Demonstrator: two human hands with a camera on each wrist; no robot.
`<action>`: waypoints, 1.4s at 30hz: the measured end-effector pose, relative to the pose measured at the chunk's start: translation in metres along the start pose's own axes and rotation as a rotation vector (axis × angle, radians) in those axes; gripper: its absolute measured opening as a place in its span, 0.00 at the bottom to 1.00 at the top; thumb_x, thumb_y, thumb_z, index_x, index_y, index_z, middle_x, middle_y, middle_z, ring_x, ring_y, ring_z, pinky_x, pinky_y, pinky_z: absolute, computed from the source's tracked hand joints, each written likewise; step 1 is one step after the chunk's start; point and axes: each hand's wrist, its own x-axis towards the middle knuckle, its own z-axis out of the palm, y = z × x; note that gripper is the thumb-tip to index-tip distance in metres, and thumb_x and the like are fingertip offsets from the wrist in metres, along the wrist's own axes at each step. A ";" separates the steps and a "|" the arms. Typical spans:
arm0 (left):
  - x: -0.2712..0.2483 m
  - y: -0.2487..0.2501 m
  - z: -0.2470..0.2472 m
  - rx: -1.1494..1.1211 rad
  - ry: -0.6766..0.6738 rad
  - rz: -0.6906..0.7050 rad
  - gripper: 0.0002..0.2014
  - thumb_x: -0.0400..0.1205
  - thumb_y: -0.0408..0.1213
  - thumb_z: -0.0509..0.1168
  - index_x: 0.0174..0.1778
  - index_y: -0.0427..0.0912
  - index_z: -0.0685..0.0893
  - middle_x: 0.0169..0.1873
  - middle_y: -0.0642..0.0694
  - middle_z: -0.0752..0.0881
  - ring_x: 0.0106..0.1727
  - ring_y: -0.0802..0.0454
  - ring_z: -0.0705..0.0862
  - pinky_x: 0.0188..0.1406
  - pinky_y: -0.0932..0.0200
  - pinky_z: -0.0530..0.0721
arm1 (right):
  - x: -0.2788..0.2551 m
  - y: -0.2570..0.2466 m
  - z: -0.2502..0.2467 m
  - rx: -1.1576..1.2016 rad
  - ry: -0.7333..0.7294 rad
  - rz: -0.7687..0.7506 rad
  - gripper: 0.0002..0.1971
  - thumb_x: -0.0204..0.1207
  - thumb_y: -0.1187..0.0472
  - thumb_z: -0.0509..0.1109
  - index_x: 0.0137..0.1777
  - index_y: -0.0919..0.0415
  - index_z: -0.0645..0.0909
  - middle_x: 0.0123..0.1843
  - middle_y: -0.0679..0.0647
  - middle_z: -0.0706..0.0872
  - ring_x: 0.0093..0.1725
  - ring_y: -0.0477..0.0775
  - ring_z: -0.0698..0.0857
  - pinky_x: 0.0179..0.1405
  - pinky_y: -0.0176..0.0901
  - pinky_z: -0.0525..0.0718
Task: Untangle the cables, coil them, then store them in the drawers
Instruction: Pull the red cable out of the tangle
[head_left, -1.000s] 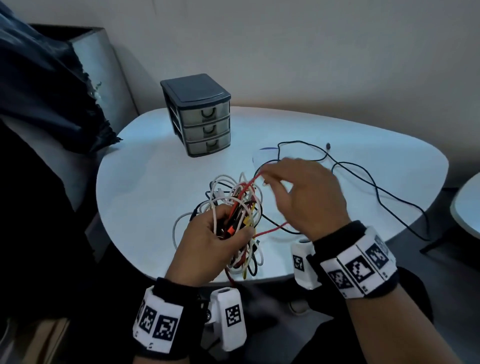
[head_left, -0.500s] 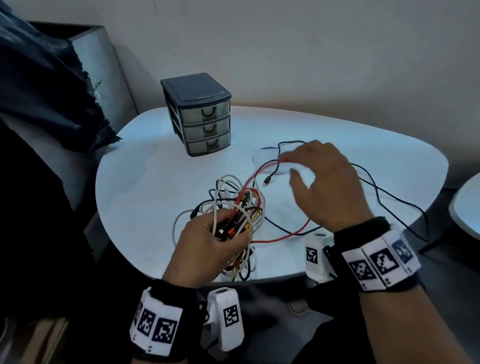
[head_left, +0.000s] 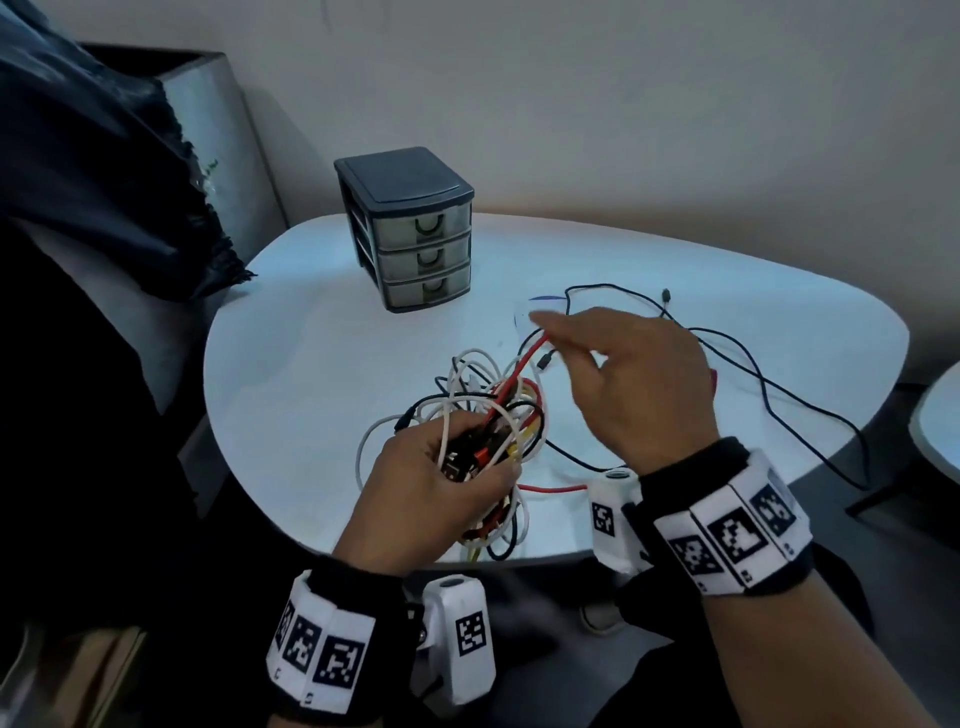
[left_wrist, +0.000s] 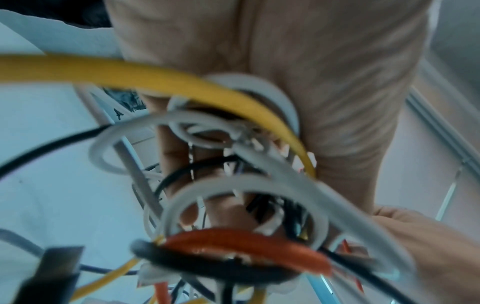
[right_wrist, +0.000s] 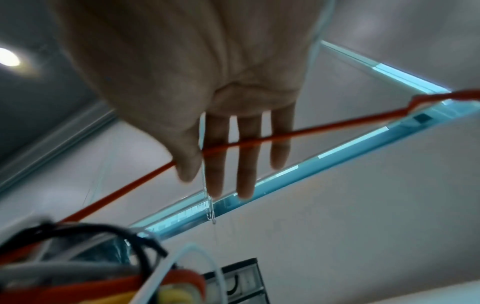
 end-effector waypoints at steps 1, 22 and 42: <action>0.000 0.002 0.000 0.004 -0.003 -0.002 0.11 0.74 0.38 0.79 0.50 0.54 0.91 0.41 0.55 0.92 0.44 0.56 0.91 0.49 0.50 0.89 | 0.001 -0.002 0.001 0.004 0.062 0.031 0.12 0.78 0.60 0.71 0.58 0.48 0.91 0.43 0.50 0.93 0.39 0.58 0.91 0.37 0.52 0.88; 0.018 0.001 -0.027 -1.011 0.318 -0.228 0.27 0.83 0.45 0.62 0.77 0.36 0.76 0.70 0.35 0.83 0.71 0.38 0.82 0.68 0.38 0.82 | -0.030 0.023 0.029 -0.066 -0.335 0.276 0.19 0.82 0.47 0.61 0.68 0.53 0.82 0.69 0.52 0.84 0.71 0.59 0.79 0.73 0.60 0.72; 0.025 0.002 -0.011 -1.194 0.120 -0.285 0.26 0.87 0.48 0.57 0.78 0.35 0.75 0.74 0.35 0.78 0.73 0.42 0.80 0.73 0.47 0.79 | -0.012 0.010 0.027 0.556 -0.628 0.303 0.18 0.84 0.66 0.65 0.55 0.41 0.89 0.45 0.52 0.82 0.42 0.41 0.79 0.42 0.26 0.71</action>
